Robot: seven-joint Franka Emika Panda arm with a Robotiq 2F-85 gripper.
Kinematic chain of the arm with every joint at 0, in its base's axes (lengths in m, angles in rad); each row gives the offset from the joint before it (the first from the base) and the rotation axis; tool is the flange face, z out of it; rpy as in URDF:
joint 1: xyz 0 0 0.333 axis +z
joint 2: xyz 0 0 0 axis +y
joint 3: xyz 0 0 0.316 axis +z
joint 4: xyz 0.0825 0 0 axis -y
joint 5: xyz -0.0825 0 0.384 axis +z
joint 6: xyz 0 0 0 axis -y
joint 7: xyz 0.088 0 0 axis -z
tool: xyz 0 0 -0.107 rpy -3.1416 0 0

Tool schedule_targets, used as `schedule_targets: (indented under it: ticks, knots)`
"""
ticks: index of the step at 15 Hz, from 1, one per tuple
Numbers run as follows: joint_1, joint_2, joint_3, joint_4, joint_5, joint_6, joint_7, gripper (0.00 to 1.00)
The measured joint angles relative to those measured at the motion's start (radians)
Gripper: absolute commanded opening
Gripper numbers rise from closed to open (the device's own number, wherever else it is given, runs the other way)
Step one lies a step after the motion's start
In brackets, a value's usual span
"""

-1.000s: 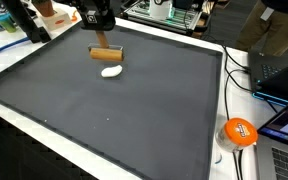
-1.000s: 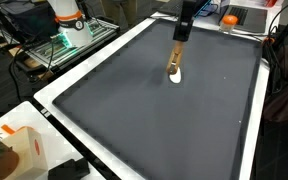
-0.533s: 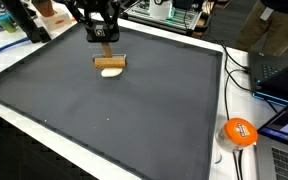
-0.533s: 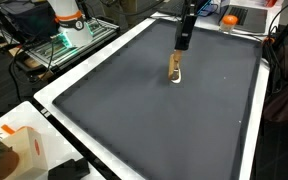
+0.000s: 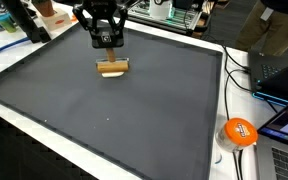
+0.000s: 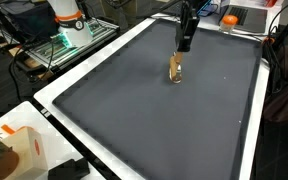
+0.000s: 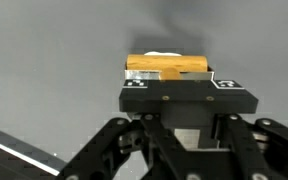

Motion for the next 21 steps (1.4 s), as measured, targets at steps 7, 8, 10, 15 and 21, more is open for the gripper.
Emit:
schedule_targets:
  ticks: [7, 8, 10, 15, 21]
  knots:
    - [0.012, -0.015, 0.002, -0.031, -0.059, 0.010, 0.006, 0.22]
    - [0.014, -0.018, 0.002, -0.036, -0.069, 0.010, 0.008, 0.22]
    - [0.017, -0.022, 0.002, -0.047, -0.086, 0.007, 0.011, 0.22]
    - [0.016, -0.022, -0.009, -0.076, -0.123, -0.018, 0.018, 0.22]
    - [0.017, -0.028, -0.007, -0.075, -0.116, -0.020, 0.018, 0.22]
